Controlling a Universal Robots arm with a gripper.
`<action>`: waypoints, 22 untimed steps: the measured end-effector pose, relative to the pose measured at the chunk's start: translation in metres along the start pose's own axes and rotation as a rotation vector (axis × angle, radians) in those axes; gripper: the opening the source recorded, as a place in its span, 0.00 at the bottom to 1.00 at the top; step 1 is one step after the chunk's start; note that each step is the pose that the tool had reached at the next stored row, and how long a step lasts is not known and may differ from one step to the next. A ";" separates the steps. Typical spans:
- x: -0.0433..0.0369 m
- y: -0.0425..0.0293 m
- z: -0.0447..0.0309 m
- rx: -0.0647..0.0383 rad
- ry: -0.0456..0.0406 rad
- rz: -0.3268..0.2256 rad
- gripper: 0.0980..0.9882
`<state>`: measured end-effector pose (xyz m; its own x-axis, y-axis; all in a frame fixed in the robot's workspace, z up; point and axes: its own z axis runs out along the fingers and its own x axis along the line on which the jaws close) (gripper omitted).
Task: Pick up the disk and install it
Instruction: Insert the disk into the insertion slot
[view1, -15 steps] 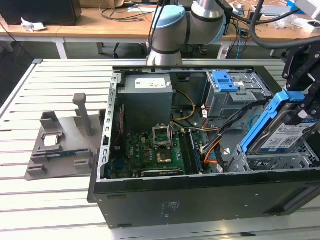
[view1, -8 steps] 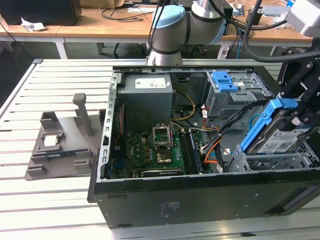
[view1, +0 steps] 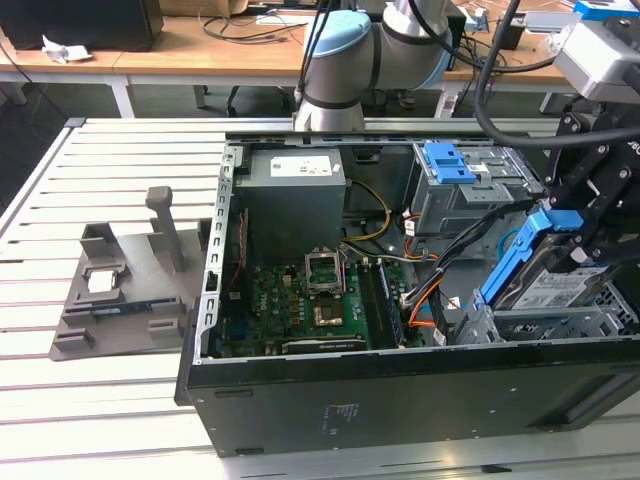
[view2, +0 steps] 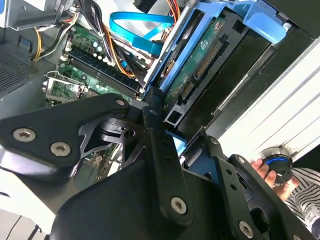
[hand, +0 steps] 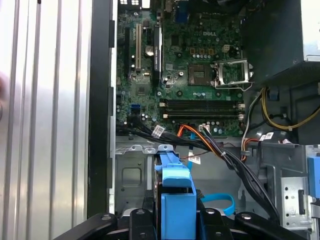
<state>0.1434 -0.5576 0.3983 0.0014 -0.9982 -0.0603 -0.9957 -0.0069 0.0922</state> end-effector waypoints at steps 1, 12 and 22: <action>0.0001 -0.0001 0.0016 0.000 0.0000 0.000 0.30; 0.0004 -0.0004 0.0059 0.000 0.0000 0.000 0.39; 0.0004 -0.0005 0.0060 0.000 0.0001 0.000 0.01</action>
<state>0.1434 -0.5576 0.3923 0.0013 -0.9982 -0.0602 -0.9957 -0.0069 0.0922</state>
